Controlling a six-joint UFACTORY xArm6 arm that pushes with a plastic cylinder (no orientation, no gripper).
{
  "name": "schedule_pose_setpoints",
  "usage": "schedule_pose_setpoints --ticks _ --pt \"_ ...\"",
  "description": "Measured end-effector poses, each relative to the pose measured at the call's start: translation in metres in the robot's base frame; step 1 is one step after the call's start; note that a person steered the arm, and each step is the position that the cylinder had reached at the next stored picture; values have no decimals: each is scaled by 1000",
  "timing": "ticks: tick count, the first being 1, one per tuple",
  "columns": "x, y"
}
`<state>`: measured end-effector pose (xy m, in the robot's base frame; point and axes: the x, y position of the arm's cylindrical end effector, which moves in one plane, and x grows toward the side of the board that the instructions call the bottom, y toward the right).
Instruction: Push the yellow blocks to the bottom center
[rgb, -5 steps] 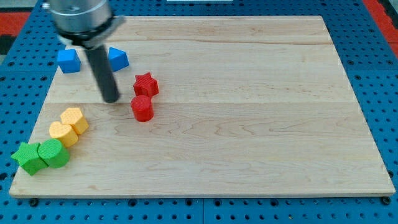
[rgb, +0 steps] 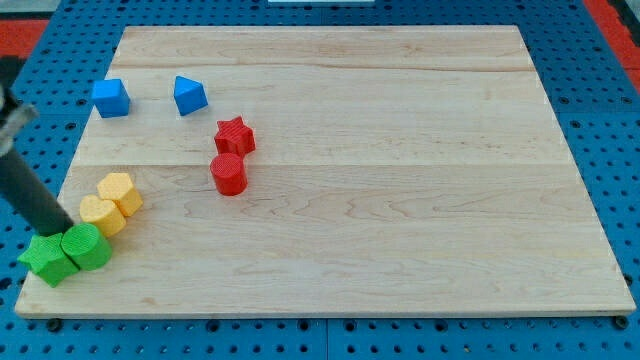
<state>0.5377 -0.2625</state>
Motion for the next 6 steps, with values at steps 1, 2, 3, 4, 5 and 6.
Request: schedule_pose_setpoints --ticks 1,2,3,4,5,6 --pt "-3 9" --pt "-8 9" --pt "-9 8" --pt "-15 5" --pt "-24 6" --pt "-25 55"
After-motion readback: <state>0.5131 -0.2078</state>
